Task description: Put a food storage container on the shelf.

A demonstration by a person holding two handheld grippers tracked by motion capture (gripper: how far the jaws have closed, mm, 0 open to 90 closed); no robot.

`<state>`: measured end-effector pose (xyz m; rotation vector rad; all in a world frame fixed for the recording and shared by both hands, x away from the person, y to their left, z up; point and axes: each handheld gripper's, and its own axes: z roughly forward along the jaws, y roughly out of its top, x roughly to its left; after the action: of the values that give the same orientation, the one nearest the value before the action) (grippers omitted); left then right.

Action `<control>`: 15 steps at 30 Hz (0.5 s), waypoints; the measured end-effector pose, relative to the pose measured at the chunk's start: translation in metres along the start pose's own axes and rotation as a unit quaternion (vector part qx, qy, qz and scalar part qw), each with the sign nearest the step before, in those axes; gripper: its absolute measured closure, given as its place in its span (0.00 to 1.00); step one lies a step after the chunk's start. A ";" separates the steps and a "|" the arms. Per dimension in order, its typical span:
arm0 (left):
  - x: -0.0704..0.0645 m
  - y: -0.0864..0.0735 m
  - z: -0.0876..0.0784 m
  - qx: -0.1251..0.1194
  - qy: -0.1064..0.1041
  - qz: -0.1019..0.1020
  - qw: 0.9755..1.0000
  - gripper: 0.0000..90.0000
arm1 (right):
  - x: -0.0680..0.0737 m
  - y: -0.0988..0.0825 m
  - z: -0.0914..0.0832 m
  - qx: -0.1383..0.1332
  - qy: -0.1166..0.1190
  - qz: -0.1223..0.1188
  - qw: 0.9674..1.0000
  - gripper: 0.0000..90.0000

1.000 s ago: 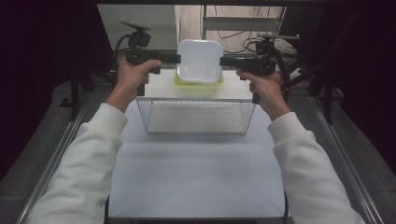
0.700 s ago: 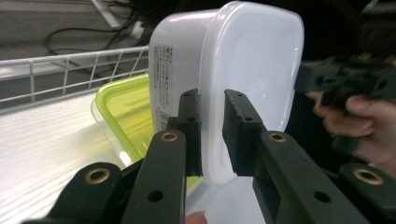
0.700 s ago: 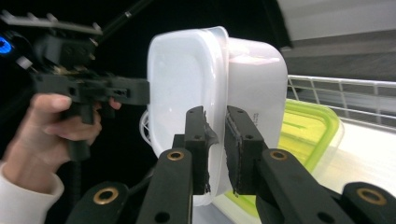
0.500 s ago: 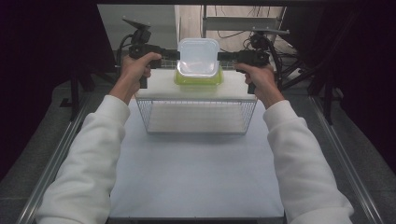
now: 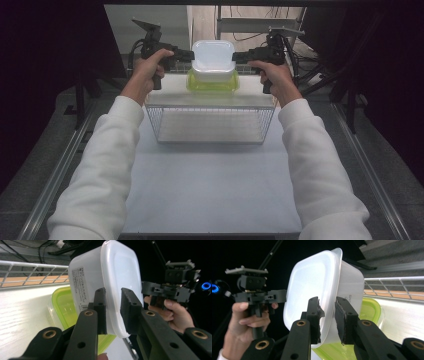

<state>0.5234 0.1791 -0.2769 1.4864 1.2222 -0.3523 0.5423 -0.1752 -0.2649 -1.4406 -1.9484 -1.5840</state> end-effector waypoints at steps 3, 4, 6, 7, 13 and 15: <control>0.004 0.002 0.003 -0.010 0.000 -0.012 1.000 0.83 | -0.005 0.002 0.002 -0.003 0.006 0.020 1.000 0.81; 0.006 0.002 0.004 -0.013 -0.001 -0.016 1.000 0.82 | -0.007 0.003 0.003 -0.004 0.008 0.027 1.000 0.80; 0.010 0.003 0.007 -0.012 -0.005 -0.024 1.000 0.81 | -0.009 0.004 0.005 -0.007 0.010 0.041 0.999 0.79; 0.010 0.003 0.007 -0.012 -0.005 -0.024 1.000 0.80 | -0.009 0.004 0.005 -0.007 0.010 0.041 0.999 0.79; 0.013 0.002 0.008 -0.011 -0.025 -0.031 0.999 0.81 | -0.017 0.006 0.004 -0.003 0.022 0.057 0.998 0.78; 0.012 0.000 0.007 -0.007 -0.026 -0.031 0.999 0.81 | -0.016 0.004 0.003 0.001 0.025 0.058 0.998 0.79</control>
<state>0.5311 0.1789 -0.2882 1.4210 1.2279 -0.4211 0.5547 -0.1821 -0.2747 -1.4697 -1.8042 -1.5507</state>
